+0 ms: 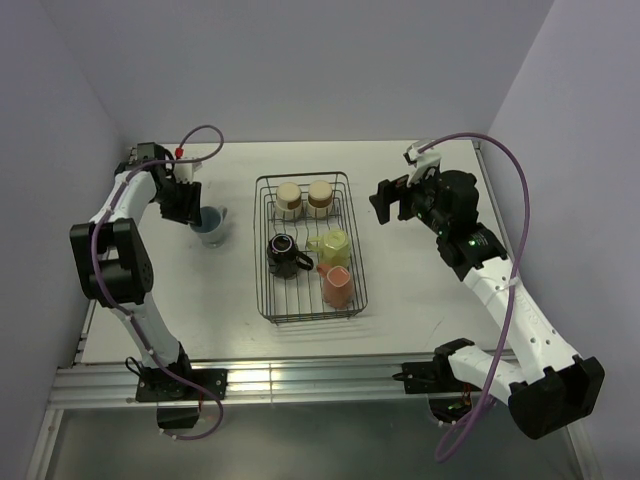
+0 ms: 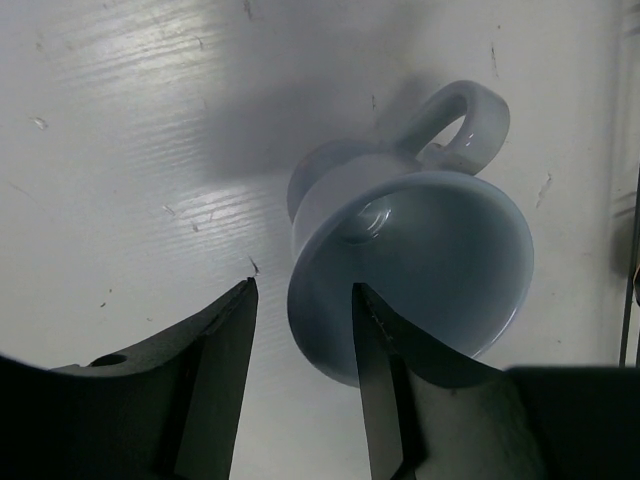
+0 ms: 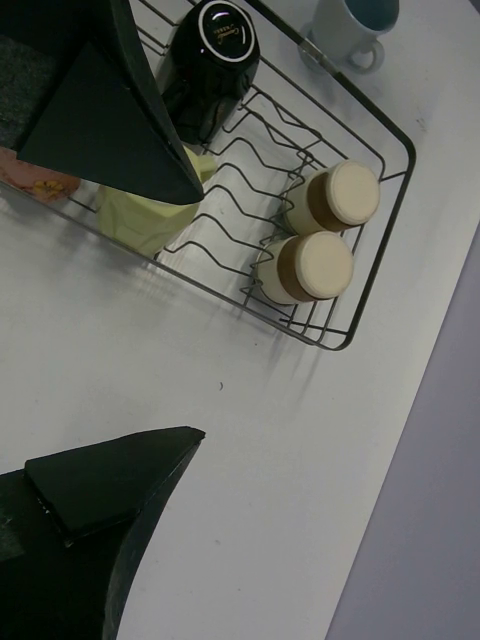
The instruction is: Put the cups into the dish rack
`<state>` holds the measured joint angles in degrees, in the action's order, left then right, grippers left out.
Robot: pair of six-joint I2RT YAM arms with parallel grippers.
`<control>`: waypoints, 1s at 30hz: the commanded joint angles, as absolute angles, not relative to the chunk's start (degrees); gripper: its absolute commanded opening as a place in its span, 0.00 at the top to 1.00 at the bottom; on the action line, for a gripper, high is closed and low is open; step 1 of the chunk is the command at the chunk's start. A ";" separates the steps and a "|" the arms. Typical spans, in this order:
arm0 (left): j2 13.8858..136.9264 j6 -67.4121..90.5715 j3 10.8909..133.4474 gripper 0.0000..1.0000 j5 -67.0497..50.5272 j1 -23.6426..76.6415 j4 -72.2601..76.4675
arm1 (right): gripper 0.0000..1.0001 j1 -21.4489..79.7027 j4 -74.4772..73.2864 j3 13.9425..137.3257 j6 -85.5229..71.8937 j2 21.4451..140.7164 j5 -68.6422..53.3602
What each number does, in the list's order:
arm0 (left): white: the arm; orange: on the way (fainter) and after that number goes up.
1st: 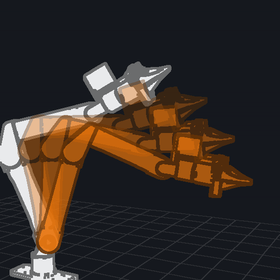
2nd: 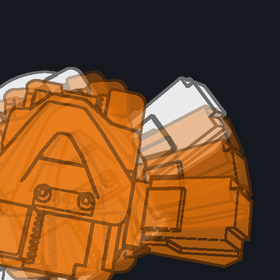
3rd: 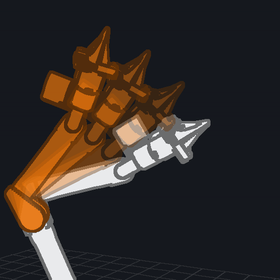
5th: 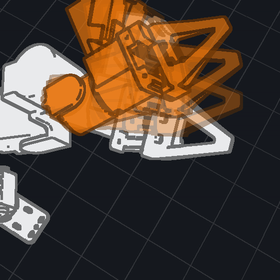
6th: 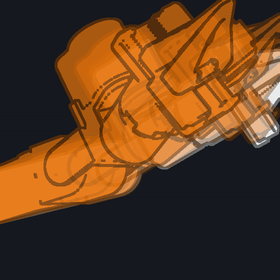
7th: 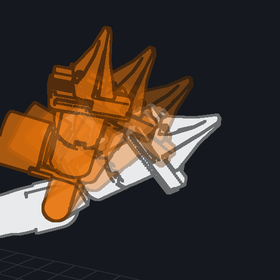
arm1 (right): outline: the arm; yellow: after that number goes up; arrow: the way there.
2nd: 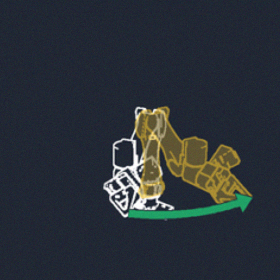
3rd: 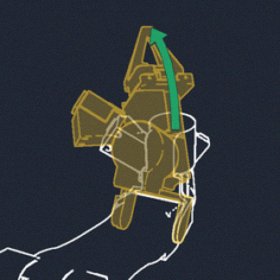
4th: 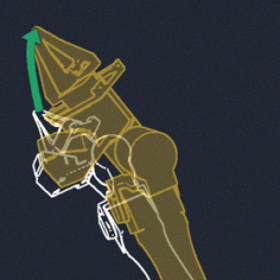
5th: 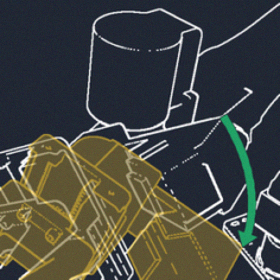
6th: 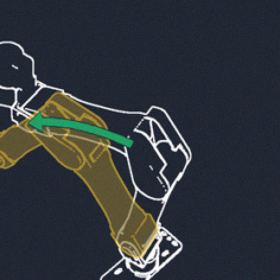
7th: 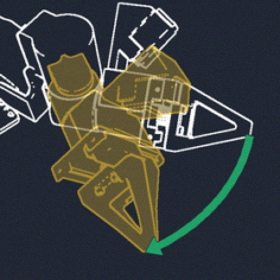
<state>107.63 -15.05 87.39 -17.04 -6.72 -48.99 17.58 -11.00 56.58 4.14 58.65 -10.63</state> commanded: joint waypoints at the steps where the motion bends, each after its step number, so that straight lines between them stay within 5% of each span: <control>1: 108.10 -13.19 85.87 0.51 -16.79 -5.54 -46.15 | 0.00 17.23 -10.46 59.77 3.34 58.80 -11.07; 10: 110.21 -10.29 83.58 0.60 -17.49 -4.04 -43.51 | 0.00 17.31 -11.08 60.12 3.25 59.06 -11.16; 20: 106.18 -10.28 83.32 1.00 -17.40 -3.43 -40.70 | 0.00 17.31 -11.60 60.91 2.90 59.41 -11.95; 30: 77.11 -21.25 70.69 1.00 -1.34 8.25 -15.85 | 0.00 18.02 -15.73 65.39 -2.17 61.87 -20.11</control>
<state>90.08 -15.68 73.95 -8.10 3.33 -31.57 17.63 -14.63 61.63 1.56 61.21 -15.49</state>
